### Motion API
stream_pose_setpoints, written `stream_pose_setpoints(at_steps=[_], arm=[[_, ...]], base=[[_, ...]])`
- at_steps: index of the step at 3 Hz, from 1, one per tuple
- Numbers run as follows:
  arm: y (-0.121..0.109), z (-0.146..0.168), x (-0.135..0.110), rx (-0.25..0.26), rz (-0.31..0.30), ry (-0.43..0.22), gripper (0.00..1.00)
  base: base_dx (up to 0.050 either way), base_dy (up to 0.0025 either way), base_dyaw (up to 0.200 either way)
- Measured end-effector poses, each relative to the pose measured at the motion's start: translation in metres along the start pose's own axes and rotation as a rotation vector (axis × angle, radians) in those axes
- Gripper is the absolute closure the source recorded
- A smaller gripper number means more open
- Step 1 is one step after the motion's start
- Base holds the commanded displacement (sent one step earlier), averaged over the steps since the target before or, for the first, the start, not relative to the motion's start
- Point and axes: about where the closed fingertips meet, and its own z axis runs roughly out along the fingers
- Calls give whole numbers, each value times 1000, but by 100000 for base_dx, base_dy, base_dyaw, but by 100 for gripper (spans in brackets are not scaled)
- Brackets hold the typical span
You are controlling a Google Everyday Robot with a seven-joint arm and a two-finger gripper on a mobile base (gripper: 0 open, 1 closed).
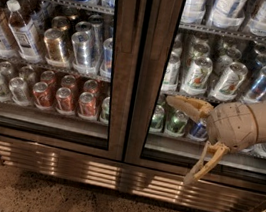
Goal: Open right fridge door
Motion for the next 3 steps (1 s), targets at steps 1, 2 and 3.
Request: stream_pose_setpoints(at_steps=[1,2,3], arm=[[0,0,0,0,0,-2,0],[1,-6,-17,45,-17,-42,0],[3,-15,-46,153,-52,-110,0]], base=[[0,0,0],[0,0,0],[0,0,0]])
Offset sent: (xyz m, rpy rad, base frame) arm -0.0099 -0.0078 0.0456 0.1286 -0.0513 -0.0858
